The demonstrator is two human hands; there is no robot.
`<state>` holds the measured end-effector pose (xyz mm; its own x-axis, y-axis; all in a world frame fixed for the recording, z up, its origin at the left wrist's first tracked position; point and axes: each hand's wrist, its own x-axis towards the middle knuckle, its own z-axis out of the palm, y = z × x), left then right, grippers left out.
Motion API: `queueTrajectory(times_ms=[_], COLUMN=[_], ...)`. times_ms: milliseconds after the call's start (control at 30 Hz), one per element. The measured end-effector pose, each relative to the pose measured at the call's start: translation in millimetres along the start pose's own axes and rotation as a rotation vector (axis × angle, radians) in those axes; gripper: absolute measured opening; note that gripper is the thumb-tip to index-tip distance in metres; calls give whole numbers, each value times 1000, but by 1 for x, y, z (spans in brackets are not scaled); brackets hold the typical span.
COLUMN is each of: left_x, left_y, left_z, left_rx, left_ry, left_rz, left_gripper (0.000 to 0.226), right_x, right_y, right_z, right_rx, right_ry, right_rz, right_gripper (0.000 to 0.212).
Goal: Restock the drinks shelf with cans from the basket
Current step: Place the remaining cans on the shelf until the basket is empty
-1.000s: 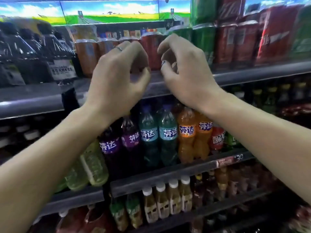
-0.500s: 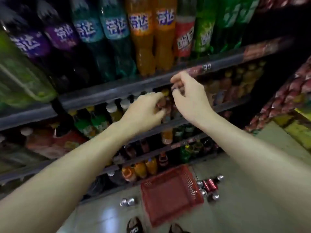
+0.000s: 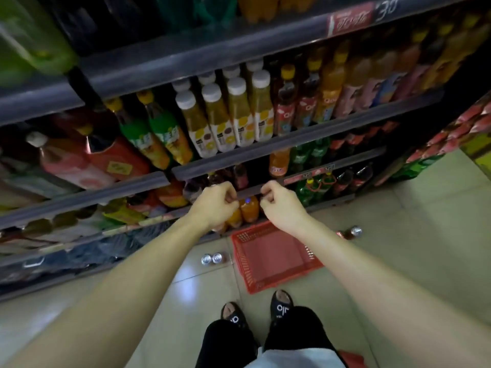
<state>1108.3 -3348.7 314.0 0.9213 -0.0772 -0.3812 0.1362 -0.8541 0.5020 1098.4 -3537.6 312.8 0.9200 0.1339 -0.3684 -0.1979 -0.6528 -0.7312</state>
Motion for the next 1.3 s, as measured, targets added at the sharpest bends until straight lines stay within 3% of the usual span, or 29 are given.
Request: queueTrajectory(times_ms=[233,333,667,833,967,1033,1133,1300], left_x=[-16,-3,103,173,213,223,225,210], left_y=[-162,-243,-492,-588,-623,-628,-629,-617], left_z=[74,124,370,479,534,550,556,516], left_rx=[-65,-64,2,165,175,152,166,68], left_ry=[-109,-147,-290,-310,-295,-231,-168,-162], left_rz=[-224,-306,-390,-371,-328,-283,-244,-256], left_gripper=[19,36,90,102,103,86,62,62], right_x=[21,47,199,279,315,321,319,315], right_y=[45,82,295,395,440,453,463,438], right_z=[147,228,532,649,699,709,710,665], right_rx=[-62,-93,-254,-447,-570,-505,-315,158], right_ry=[-128,-177,-413,-400,-334,-285,-263,-154], right_rz=[103,114,124,32,-19,-31,20,310], right_gripper=[27,33,94,86,66,56,56,63])
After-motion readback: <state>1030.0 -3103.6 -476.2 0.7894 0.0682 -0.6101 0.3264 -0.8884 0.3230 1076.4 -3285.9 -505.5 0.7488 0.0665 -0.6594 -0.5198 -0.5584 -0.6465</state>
